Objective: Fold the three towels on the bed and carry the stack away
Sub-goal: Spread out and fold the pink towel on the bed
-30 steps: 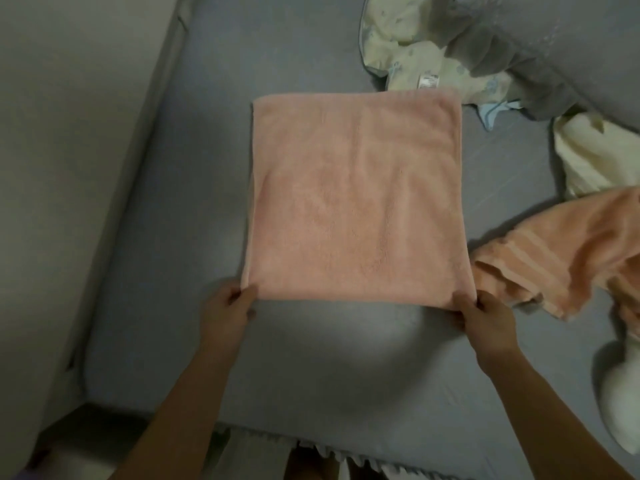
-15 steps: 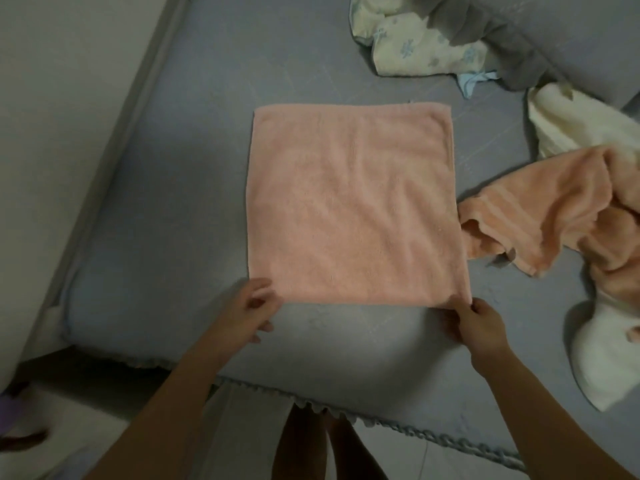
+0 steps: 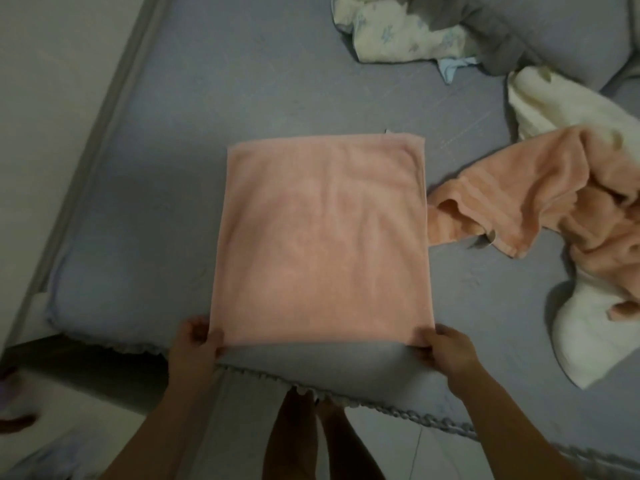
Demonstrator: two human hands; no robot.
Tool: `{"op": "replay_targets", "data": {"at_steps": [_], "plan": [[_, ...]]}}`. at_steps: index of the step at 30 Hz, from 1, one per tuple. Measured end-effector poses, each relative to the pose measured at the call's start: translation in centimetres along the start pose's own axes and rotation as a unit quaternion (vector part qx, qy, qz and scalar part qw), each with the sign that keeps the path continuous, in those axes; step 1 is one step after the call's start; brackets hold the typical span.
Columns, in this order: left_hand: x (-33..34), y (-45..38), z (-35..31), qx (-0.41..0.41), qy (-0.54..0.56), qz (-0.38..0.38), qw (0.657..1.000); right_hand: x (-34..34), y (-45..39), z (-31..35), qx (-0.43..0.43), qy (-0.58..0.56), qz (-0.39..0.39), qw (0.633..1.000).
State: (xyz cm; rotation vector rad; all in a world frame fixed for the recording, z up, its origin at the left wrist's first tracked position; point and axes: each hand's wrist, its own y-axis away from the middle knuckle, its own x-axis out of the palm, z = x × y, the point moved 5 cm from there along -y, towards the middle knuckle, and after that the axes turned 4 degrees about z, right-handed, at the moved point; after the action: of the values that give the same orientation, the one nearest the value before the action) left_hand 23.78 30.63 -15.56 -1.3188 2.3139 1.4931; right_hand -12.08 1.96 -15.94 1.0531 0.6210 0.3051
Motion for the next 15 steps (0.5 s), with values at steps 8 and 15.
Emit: {"op": "replay_targets", "data": {"at_steps": [8, 15], "plan": [[-3.3, 2.3, -3.2, -0.076, 0.233, 0.021, 0.969, -1.0, 6.0, 0.8, 0.020, -0.063, 0.052, 0.996], [-2.4, -3.7, -18.9, 0.022, 0.189, 0.079, 0.979, -2.5, 3.8, 17.8, -0.122, -0.185, 0.016, 0.975]]}}
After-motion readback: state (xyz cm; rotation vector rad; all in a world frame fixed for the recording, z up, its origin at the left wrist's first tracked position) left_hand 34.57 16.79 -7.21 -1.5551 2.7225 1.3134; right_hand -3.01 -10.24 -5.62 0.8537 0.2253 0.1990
